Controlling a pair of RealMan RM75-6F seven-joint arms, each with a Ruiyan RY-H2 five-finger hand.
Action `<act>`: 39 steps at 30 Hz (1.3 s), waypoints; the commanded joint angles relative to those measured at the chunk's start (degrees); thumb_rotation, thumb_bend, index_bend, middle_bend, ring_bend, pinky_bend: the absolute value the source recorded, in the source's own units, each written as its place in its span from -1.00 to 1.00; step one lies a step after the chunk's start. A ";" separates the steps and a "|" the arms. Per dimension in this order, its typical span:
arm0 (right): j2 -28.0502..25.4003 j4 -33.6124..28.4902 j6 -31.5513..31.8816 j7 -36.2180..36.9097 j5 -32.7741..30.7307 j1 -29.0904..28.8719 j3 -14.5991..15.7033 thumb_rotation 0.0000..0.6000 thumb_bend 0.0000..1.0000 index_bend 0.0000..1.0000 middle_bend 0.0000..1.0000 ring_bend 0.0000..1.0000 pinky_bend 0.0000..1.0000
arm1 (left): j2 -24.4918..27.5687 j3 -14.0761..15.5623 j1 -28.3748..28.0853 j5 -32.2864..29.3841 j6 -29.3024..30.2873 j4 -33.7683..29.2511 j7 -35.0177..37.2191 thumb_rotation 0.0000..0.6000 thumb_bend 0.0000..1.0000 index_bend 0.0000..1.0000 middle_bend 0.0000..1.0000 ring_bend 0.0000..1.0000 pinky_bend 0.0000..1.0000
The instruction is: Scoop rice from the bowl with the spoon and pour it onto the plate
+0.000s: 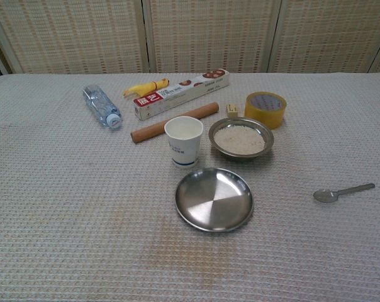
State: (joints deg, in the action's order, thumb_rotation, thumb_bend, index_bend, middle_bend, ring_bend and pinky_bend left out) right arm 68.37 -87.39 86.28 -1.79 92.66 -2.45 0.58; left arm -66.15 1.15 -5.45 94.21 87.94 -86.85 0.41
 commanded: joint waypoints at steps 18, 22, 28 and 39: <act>9.12 4.58 -20.91 -11.87 -3.95 -15.56 -5.09 0.85 -0.54 -0.04 -1.00 -1.00 -1.00 | 0.98 1.03 -0.33 -0.31 -2.25 -2.18 0.14 1.00 -0.19 -1.00 -1.00 -1.00 -0.73; 12.38 7.06 -23.69 -14.04 -4.54 -17.84 -4.88 0.86 -0.54 -0.01 -1.00 -1.00 -1.00 | 1.08 1.08 -0.22 -0.44 -2.19 -2.06 0.23 1.00 -0.20 -1.00 -1.00 -1.00 -0.73; 15.22 10.83 -25.88 -15.03 -5.75 -19.52 -4.29 0.90 -0.54 0.01 -1.00 -1.00 -1.00 | 1.25 1.30 -0.17 -0.61 -2.54 -2.13 0.42 1.00 -0.20 -1.00 -1.00 -1.00 -0.71; 15.95 13.84 -28.90 -14.69 -7.26 -21.44 -2.93 0.90 -0.38 0.02 -1.00 -1.00 -1.00 | 1.05 1.28 -0.36 -1.03 -3.25 -2.22 -0.28 1.00 -0.20 -1.00 -1.00 -1.00 -0.71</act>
State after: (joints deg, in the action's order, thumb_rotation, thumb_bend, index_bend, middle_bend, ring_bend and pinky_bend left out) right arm 84.22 -73.67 57.47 -16.52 85.48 -23.78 -2.41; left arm -65.09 2.43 -5.79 93.21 84.70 -89.05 0.15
